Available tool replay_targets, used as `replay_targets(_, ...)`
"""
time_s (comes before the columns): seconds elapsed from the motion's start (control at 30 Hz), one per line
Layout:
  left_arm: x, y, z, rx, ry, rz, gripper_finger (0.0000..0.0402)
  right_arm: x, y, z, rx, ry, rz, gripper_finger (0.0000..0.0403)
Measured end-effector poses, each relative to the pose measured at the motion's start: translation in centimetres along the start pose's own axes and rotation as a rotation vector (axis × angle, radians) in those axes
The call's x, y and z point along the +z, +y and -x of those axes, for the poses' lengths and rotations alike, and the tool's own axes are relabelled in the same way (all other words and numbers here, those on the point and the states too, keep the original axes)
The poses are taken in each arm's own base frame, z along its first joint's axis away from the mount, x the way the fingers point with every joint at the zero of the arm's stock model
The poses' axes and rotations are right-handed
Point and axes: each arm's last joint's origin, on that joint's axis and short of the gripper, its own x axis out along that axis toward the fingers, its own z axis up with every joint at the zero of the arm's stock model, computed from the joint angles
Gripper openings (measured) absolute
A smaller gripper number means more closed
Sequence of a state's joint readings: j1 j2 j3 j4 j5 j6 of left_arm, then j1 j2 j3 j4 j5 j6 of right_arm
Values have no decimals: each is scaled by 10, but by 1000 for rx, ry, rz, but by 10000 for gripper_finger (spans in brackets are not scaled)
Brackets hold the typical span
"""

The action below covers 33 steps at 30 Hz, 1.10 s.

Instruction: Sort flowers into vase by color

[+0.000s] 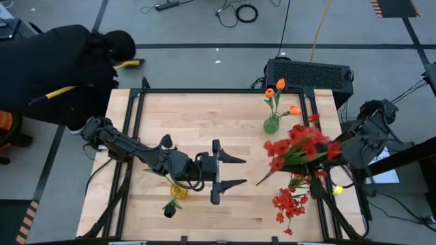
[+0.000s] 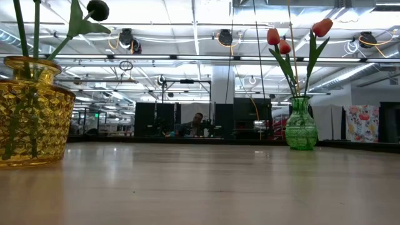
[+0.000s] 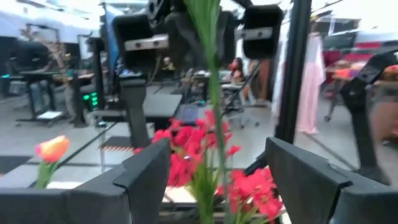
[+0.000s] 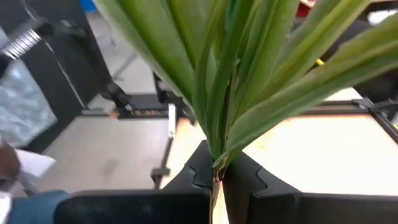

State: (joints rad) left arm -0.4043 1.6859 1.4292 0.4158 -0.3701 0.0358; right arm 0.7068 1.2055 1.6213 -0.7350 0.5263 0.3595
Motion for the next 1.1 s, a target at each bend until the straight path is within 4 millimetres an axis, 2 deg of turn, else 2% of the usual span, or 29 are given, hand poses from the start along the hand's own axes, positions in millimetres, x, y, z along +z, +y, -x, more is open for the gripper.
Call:
replay_targets(0.3,8,12,-7,-76,11,32,269,6,9,-27,-82,134,8,4)
replay_targets(0.53,11,19,-17,-94,35,35,269,10,12,-33,-108,173,-5,4)
replay_targets(0.7,-3,19,-37,-101,65,18,269,12,14,-39,-110,177,11,4)
replay_targets(0.87,-6,20,-50,-116,56,19,269,9,16,-42,-102,201,14,4)
replay_targets(1.0,-5,22,-52,-122,52,21,267,6,15,-42,-110,224,11,4)
replay_targets(1.1,-5,24,-52,-136,58,20,252,6,15,-42,-114,224,10,4)
